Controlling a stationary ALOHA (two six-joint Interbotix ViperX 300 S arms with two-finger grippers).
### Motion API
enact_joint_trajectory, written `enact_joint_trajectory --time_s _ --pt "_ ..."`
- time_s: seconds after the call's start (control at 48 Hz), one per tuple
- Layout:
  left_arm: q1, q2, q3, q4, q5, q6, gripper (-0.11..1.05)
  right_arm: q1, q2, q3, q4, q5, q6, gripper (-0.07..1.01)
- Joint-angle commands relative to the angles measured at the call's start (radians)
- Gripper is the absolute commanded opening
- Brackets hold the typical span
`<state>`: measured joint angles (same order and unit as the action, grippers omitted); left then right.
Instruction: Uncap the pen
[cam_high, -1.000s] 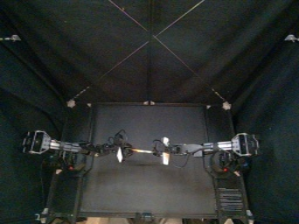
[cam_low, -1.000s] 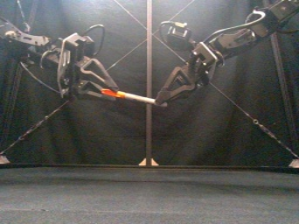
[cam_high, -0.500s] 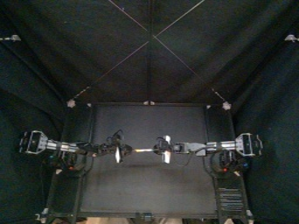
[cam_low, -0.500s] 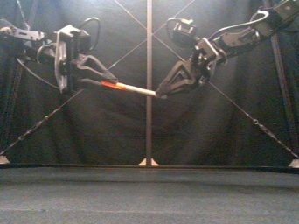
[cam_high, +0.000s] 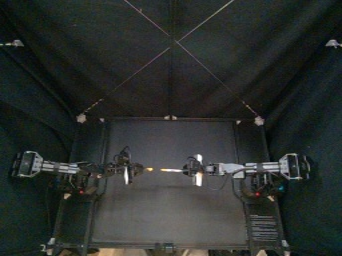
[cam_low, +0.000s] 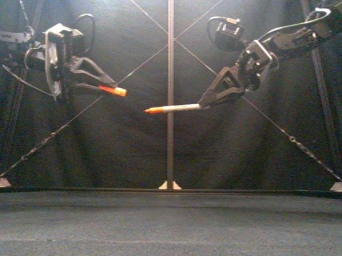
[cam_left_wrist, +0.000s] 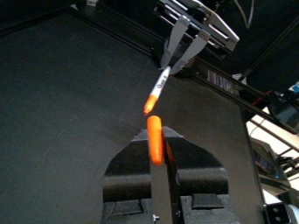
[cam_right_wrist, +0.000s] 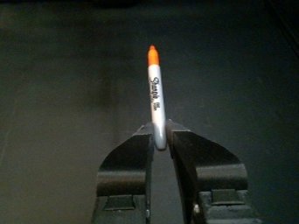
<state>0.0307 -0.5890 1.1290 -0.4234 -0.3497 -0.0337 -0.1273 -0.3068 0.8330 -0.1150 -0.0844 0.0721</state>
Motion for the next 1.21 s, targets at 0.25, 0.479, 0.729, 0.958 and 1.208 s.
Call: enact_joint_trajectory --time_s 0.25,0.479,0.729,0.958,1.208 --pt "-0.003 -0.13 0.055 0.005 -0.005 0.0015 0.3 -0.009 -0.066 0.02 0.002 -0.025 -0.002 0.52" --pt "-0.003 -0.181 0.083 0.006 0.011 0.0015 0.3 -0.006 -0.091 0.021 -0.02 -0.043 -0.005 0.52" --pt "-0.005 -0.19 0.084 0.006 0.026 0.0031 0.3 -0.006 -0.114 0.041 -0.043 -0.095 0.0 0.52" --pt "-0.005 -0.19 0.084 0.009 0.026 0.0031 0.3 -0.006 -0.115 0.054 -0.044 -0.097 0.002 0.52" --pt "-0.003 -0.19 0.091 0.009 0.028 0.0031 0.3 -0.005 -0.123 0.054 -0.046 -0.101 -0.002 0.52"
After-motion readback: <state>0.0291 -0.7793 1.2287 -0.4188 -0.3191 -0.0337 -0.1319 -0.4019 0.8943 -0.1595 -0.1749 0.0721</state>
